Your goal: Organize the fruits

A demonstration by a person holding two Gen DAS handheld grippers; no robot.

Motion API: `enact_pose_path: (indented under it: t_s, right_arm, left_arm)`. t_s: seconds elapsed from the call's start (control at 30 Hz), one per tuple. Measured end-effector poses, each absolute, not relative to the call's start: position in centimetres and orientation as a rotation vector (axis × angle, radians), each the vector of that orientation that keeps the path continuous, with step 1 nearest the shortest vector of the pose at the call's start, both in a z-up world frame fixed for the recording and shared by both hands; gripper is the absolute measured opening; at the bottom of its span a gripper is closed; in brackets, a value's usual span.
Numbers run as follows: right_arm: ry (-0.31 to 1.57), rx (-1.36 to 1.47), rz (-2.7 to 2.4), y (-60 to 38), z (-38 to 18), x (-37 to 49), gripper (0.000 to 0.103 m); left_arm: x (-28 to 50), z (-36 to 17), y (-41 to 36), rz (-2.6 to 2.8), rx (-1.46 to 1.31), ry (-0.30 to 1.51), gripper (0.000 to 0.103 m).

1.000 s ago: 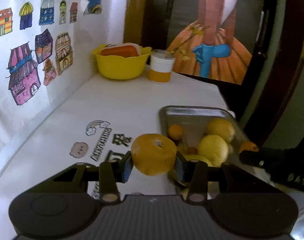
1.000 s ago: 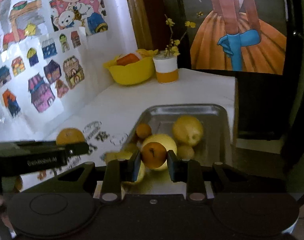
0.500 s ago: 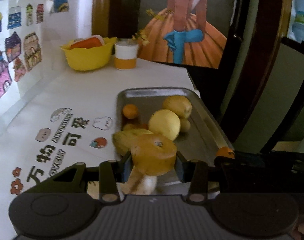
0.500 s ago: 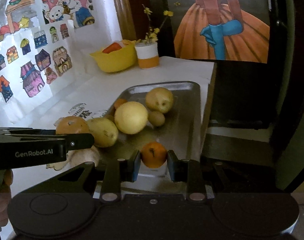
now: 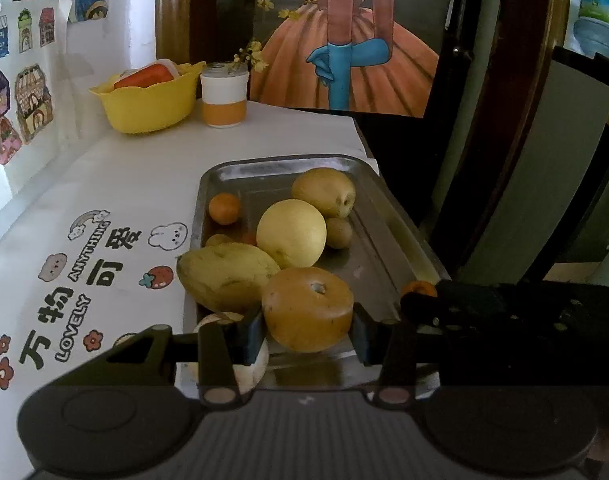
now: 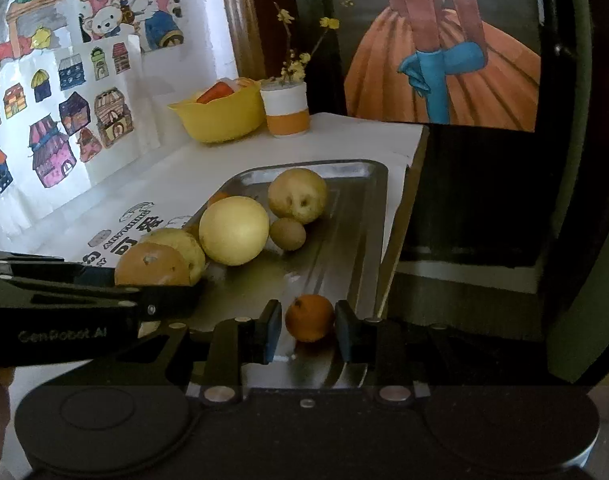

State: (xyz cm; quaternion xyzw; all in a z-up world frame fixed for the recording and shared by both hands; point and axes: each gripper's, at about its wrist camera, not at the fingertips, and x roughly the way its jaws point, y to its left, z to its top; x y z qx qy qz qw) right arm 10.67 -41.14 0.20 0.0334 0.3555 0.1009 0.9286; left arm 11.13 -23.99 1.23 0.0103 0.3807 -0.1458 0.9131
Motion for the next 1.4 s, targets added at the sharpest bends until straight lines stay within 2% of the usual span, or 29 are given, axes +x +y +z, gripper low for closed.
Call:
enact_pose_path:
  t_s: [0.57,0.6,0.73,0.83,1.13,1.4]
  right_arm:
    - [0.695,0.051,0.205,-40.9,0.2,10.8,0.037]
    - [0.690,0.052,0.202,-40.9,0.3,10.7,0.039]
    - [0.667,0.046,0.166,-41.1,0.9,10.2,0.057]
    - [0.654,0.058,0.161,-41.3,1.5,9.9,0.062]
    - [0.613,0.059,0.119,-41.4,2.6,8.7,0.081]
    - [0.579,0.086,0.088,-41.2,3.6,7.7,0.097]
  left_arm:
    - [11.5,0.9,-23.8,-0.320,-0.009,0.808,0.048]
    - [11.4,0.9,-23.7,-0.323,-0.015,0.811,0.048]
    - [11.2,1.2,-23.2,-0.334,-0.039,0.817,0.049]
    - [10.7,1.3,-23.1,-0.338,-0.039,0.814,0.051]
    - [9.6,2.5,-22.2,-0.305,-0.033,0.761,0.069]
    - [8.6,3.8,-20.3,-0.251,-0.046,0.708,0.096]
